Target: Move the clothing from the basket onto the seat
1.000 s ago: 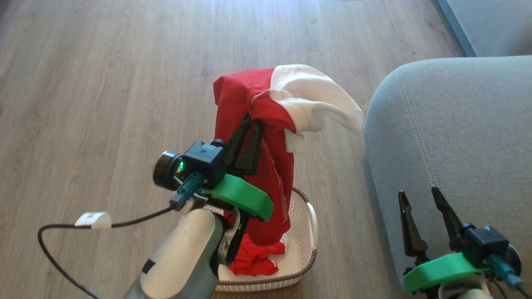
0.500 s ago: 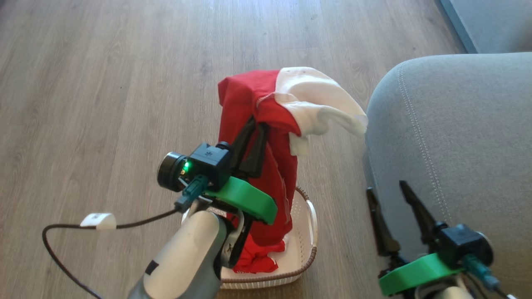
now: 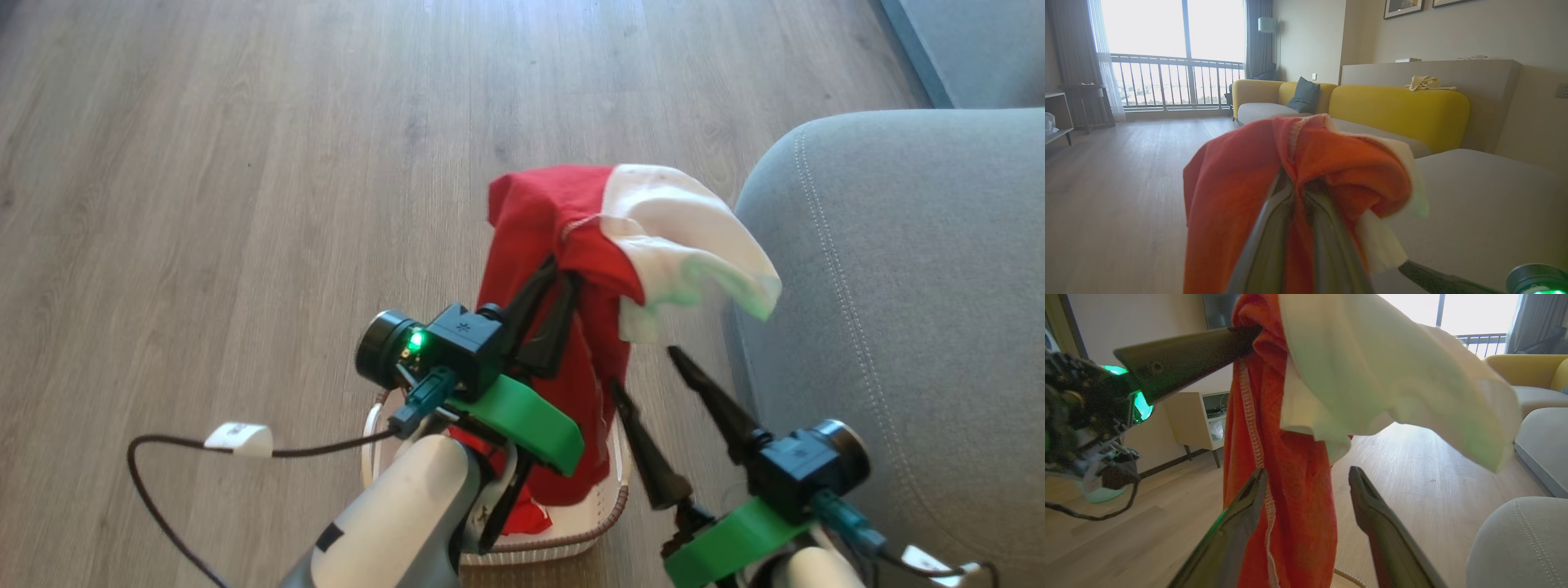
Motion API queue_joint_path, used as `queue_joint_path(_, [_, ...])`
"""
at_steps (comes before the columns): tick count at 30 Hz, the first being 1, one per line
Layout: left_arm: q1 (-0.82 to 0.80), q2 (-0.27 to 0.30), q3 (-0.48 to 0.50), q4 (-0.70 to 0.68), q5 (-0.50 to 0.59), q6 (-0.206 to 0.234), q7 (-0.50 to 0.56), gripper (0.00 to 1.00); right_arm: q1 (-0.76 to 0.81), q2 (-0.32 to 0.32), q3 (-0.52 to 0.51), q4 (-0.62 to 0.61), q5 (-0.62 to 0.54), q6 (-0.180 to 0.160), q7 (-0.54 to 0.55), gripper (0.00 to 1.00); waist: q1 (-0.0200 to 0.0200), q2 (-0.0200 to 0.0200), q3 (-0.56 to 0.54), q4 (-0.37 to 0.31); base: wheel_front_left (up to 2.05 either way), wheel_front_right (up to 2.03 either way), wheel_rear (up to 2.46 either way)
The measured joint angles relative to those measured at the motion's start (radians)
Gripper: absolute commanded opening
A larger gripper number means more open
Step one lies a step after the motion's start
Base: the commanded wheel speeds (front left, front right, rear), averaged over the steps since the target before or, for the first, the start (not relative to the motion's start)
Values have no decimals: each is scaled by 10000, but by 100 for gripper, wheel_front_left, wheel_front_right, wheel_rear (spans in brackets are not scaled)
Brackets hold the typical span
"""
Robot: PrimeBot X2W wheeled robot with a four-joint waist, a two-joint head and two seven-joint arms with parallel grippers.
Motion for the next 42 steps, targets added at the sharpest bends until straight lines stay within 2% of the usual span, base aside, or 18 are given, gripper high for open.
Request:
queue_joint_path(15, [-633,25,-1350,-407,-646,261,0,0,-1334,-21,951,1620,-882,0,0,100,0,0,-92,203,0,0,0])
queue_joint_path(21, [-807,33,-1755,-426,-815,370,0,0,-1725,2,639,1908,-1120,0,0,100,1,0,-109,311,0,0,0])
queue_joint_path(25, [-834,33,-1958,-380,-905,389,0,0,-1765,8,403,1875,-815,0,0,100,0,0,-124,403,0,0,0])
queue_joint_path(26, [-834,33,-1958,-374,-907,389,0,0,-1765,8,357,1839,-663,0,0,97,0,0,-126,418,0,0,0])
queue_joint_path(27, [-834,33,-1958,-368,-907,389,0,0,-1764,8,337,1808,-485,0,0,42,0,0,-132,430,0,0,0])
queue_joint_path(28, [-834,35,-1956,-353,-907,389,0,0,-1764,8,326,1745,-368,0,0,0,0,0,-139,438,0,0,0])
queue_joint_path(38, [-765,31,-1572,-117,-905,435,0,0,-1753,17,-121,1597,-171,0,0,0,0,0,-151,424,0,0,0])
queue_joint_path(42, [-725,33,-1264,50,-888,428,0,0,-1741,21,-602,1417,113,0,0,0,1,0,-117,394,0,0,0])
